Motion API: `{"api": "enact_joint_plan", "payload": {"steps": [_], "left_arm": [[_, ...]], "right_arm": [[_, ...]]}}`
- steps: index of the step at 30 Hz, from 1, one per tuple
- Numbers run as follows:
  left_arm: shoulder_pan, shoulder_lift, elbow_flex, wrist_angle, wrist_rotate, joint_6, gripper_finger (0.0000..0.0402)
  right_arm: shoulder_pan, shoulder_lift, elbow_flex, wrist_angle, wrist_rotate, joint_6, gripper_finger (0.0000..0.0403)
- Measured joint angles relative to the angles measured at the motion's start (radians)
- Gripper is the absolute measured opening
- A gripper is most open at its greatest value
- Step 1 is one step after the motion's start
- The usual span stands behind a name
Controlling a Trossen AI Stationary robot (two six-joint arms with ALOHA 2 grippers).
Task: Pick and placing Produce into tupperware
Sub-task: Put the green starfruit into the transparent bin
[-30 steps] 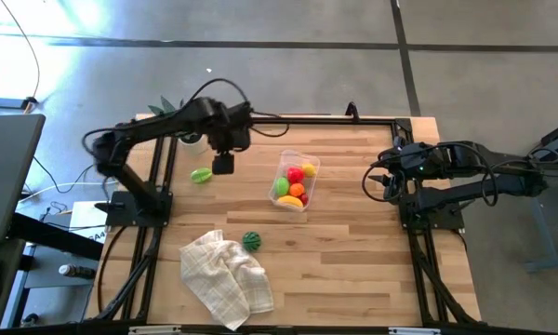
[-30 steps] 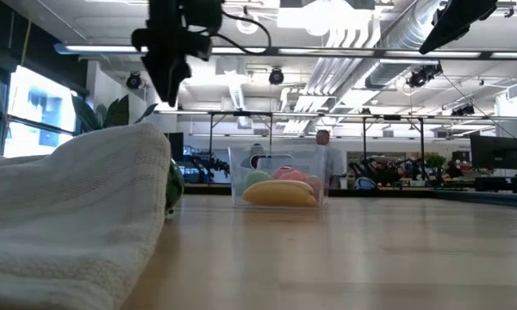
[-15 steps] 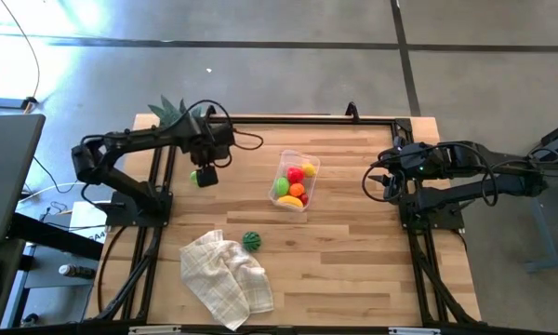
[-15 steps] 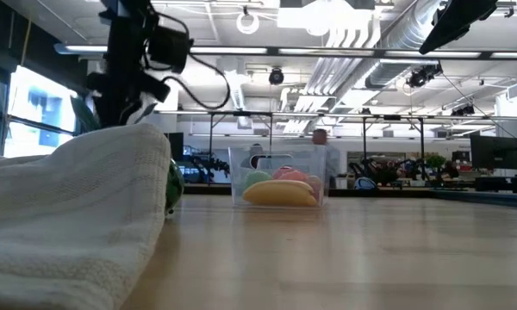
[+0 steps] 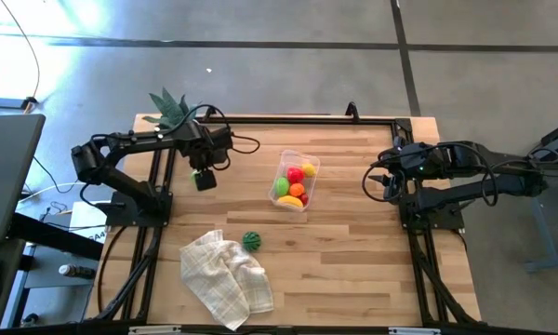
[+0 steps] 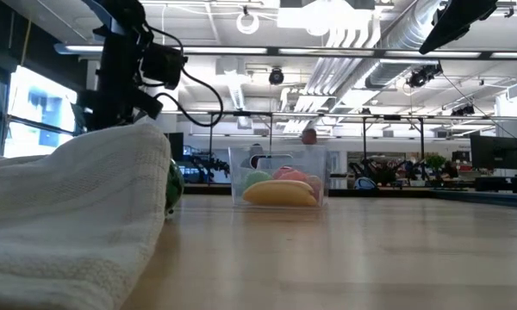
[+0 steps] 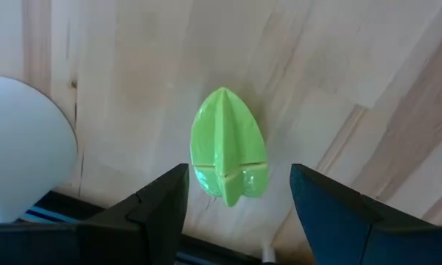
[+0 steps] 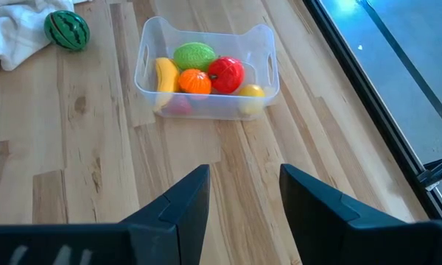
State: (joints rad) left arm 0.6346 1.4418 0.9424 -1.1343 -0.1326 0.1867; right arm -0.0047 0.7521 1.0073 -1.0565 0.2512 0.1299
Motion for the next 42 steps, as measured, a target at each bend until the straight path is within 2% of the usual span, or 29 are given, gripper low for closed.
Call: {"api": "enact_joint_plan", "payload": {"steps": [13,17,28,42], "left_arm": [[0.000,0.000,0.000,0.092,-0.019,0.030,0.0225],[0.000,0.000,0.000,0.085,-0.057,0.017,0.0225],[0.000,0.002,-0.110,0.102,-0.051,-0.010,0.0225],[0.000,0.002,-0.159,0.151,-0.029,0.018,0.0225]], "right_arm": [[0.000,0.000,0.000,0.000,0.000,0.000,0.0156],[0.000,0.000,0.000,0.000,0.000,0.000,0.0156],[0.000,0.000,0.000,0.000,0.000,0.000,0.0156],[0.000,0.000,0.000,0.000,0.000,0.000,0.0156]]}}
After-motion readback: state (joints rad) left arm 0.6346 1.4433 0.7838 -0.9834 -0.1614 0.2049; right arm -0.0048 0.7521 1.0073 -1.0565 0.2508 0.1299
